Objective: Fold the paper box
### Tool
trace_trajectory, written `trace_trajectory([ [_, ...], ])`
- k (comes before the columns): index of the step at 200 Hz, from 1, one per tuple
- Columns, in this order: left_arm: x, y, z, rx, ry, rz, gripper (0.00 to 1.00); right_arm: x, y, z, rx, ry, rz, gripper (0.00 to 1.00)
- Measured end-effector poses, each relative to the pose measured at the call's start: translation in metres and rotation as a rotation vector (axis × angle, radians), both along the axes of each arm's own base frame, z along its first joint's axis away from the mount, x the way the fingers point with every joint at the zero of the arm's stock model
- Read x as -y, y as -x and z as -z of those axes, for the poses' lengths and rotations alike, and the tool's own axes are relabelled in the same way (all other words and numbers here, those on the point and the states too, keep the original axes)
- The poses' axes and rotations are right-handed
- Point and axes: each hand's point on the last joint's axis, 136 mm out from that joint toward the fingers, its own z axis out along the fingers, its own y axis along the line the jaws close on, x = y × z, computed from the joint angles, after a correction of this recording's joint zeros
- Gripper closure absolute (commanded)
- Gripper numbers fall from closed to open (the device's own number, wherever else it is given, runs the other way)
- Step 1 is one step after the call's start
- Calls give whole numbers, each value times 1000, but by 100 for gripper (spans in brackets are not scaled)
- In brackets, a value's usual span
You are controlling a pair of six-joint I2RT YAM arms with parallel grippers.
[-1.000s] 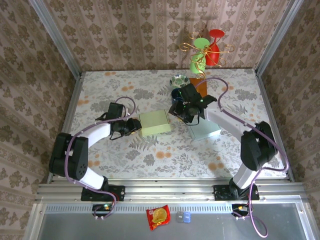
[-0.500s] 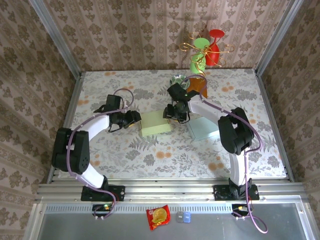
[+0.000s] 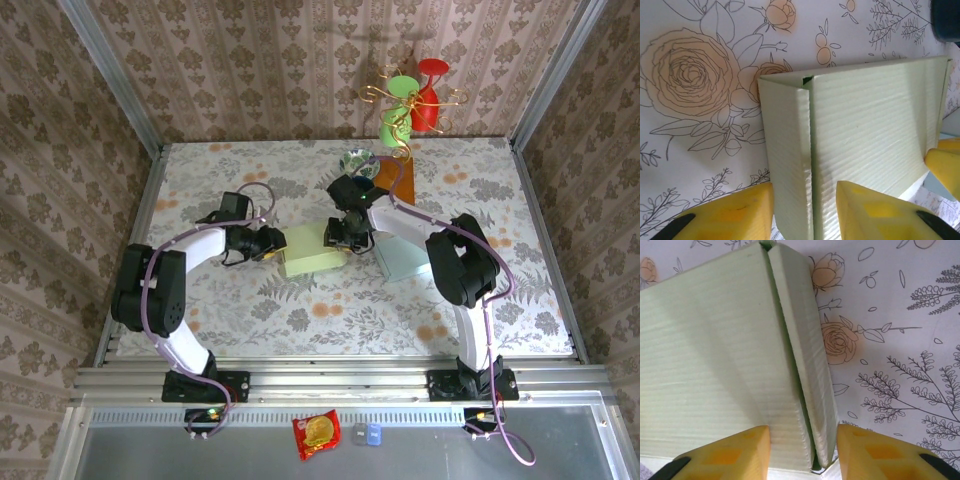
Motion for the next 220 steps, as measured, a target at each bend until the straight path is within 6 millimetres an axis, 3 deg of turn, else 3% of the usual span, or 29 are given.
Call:
trace_trajectory([
  [61,2,9,7,-15,-8,17,68,-2,9,2,8,-18,-14,68],
  [106,7,32,6,-15,0,52,75,-1,42,2,-15,-11,-56,69],
  [131,10,51,5,-19,3,77,75,4,65,1,-32,-7,-69,64],
  [157,10,63,3,-23,0,91,67,12,81,-3,-38,-4,-74,53],
  [220,8,67,0,-20,-8,101,63,18,73,-8,-7,-59,-52,47],
])
